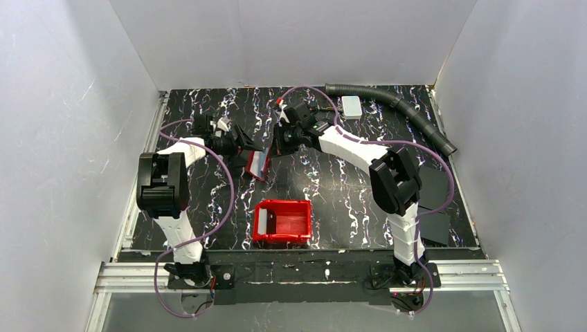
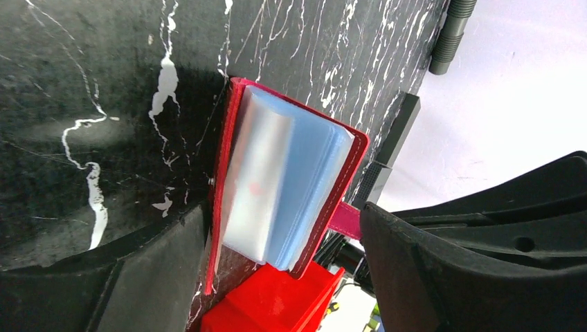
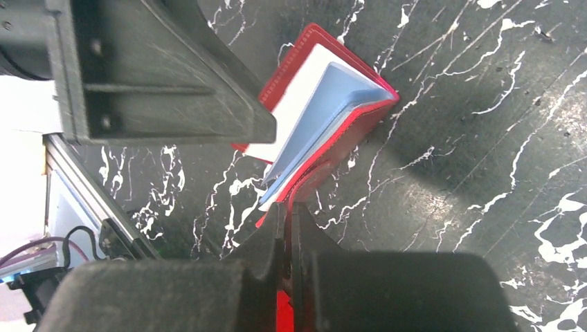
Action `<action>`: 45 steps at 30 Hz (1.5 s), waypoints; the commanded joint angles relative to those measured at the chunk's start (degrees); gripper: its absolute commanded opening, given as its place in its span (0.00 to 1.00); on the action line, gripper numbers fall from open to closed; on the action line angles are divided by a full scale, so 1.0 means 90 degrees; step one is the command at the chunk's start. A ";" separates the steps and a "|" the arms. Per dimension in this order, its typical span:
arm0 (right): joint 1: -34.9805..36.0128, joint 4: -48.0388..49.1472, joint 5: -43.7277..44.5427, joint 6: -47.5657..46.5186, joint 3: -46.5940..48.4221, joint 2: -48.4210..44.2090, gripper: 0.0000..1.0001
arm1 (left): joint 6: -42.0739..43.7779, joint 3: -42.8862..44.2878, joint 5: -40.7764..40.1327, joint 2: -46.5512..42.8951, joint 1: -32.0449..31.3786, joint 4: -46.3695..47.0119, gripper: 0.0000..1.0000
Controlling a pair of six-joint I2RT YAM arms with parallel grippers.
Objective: Put the credit cards into the card holder
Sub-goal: Open the card holder at the center of the board.
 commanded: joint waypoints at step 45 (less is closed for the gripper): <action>-0.1380 0.0982 -0.0880 -0.0042 -0.2154 -0.0541 0.01 | 0.0265 0.0292 -0.0626 -0.0317 -0.0934 -0.0741 0.49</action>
